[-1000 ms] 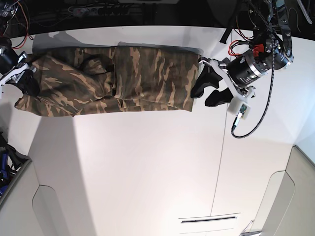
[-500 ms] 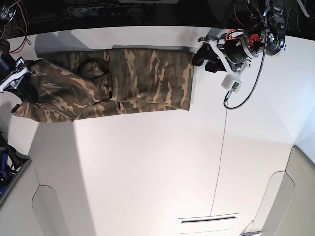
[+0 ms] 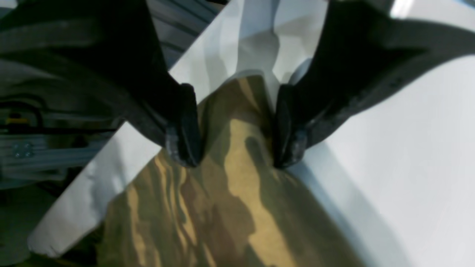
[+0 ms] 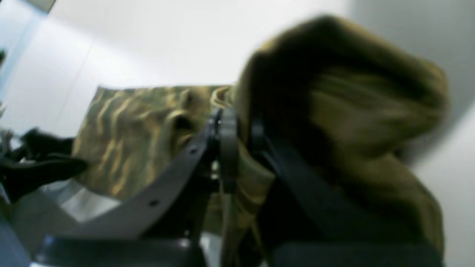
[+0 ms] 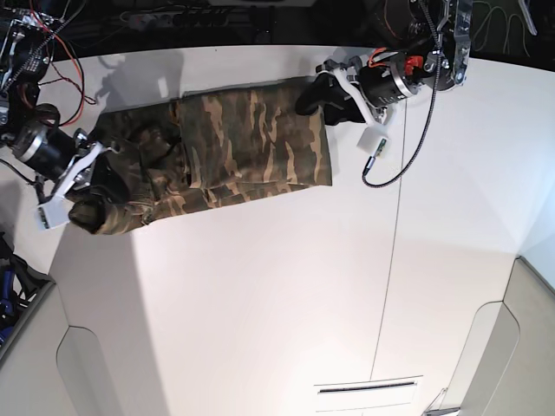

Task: Fold the T-shirt properly
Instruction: 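Lift the right-held end and fold it over onto the left-held fold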

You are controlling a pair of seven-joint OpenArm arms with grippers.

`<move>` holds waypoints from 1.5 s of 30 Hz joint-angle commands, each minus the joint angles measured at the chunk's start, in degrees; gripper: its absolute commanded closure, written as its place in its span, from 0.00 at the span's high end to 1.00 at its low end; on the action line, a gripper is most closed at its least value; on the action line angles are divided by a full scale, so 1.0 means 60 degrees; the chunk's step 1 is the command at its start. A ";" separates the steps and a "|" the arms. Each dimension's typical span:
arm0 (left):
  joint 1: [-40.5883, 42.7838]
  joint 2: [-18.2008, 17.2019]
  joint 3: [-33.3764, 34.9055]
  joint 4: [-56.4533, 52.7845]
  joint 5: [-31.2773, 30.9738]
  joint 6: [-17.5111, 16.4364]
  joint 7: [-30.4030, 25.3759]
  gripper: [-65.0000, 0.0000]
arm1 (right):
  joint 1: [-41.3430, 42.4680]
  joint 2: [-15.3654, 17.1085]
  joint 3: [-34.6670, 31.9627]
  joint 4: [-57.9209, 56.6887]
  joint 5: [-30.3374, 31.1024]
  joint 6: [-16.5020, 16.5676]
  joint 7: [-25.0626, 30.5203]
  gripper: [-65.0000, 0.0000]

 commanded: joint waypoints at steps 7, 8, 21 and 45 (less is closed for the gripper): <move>0.0026 0.0900 0.0164 0.0025 0.0860 0.0040 0.0044 0.53 | 0.0098 -0.0488 -0.1504 0.1268 -0.0681 -0.0189 0.0022 0.00; 0.0018 0.0994 0.0164 0.0025 0.0914 0.0040 0.0015 0.53 | 0.0098 -0.0641 -0.1676 0.1351 -0.0732 -0.0189 -0.0022 0.00; 0.0015 0.1053 0.0164 0.0025 0.0951 0.0044 -0.0175 0.53 | 0.0051 -0.2535 -0.3880 0.1388 -0.1650 -0.0189 -0.0204 0.00; 0.0714 0.0973 -0.2597 0.2295 -0.1093 -0.0324 0.1596 0.53 | 0.0047 -0.2998 -0.5435 0.1373 -0.2419 -0.0186 -0.0153 0.37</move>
